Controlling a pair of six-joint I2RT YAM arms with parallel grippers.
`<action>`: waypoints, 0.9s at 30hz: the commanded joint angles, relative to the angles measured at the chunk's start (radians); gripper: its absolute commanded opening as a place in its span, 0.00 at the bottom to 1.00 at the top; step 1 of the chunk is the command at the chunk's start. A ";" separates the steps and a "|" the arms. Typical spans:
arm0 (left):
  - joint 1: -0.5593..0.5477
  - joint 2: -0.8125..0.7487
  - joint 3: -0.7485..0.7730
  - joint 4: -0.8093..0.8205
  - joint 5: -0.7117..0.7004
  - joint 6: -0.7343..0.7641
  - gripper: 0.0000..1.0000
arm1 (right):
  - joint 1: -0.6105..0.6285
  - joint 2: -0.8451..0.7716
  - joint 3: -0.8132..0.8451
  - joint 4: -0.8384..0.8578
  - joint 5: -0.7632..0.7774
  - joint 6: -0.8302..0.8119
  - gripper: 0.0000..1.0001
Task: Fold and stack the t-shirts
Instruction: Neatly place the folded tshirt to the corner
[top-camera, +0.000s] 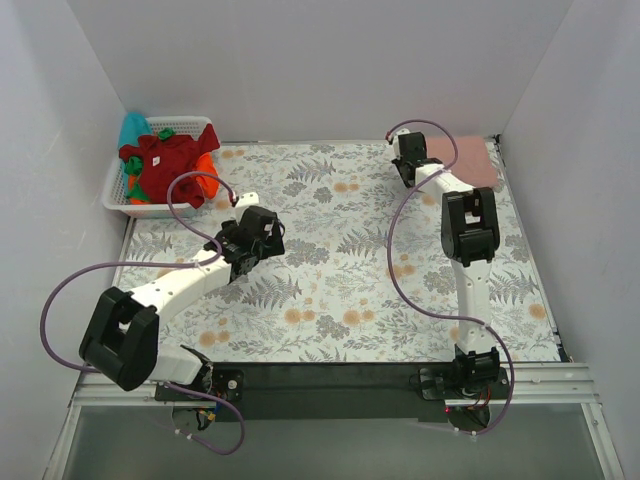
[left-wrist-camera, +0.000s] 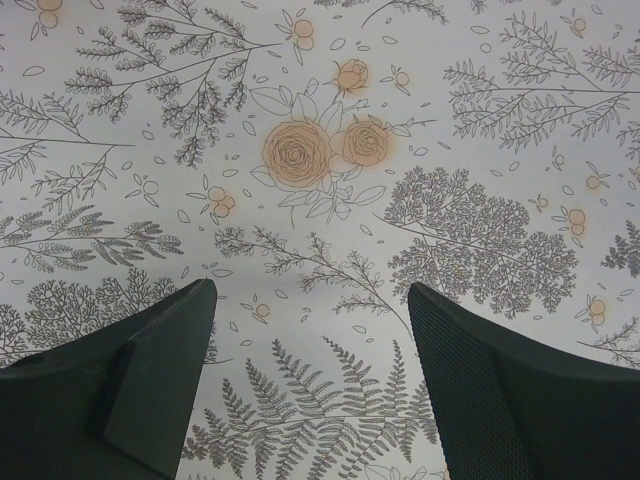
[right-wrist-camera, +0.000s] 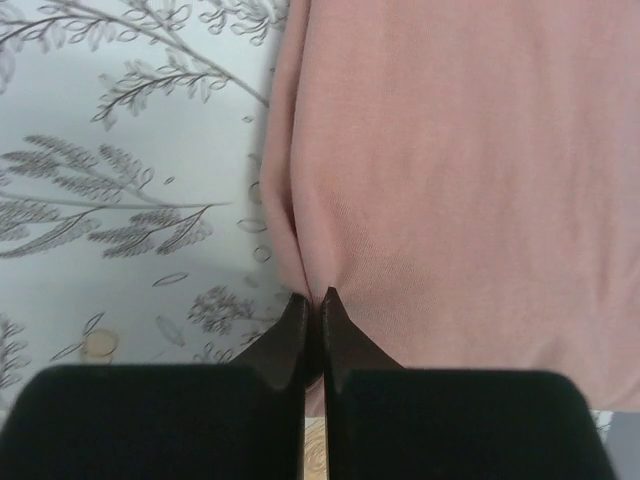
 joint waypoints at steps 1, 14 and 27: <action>-0.003 0.012 0.003 -0.013 -0.028 -0.002 0.76 | -0.041 0.064 0.071 0.018 0.075 -0.092 0.01; -0.003 0.044 0.048 -0.041 -0.007 -0.011 0.76 | -0.087 0.170 0.237 0.037 0.150 -0.106 0.01; -0.005 0.014 0.033 -0.039 -0.004 -0.019 0.76 | -0.076 0.147 0.241 -0.037 0.094 -0.050 0.01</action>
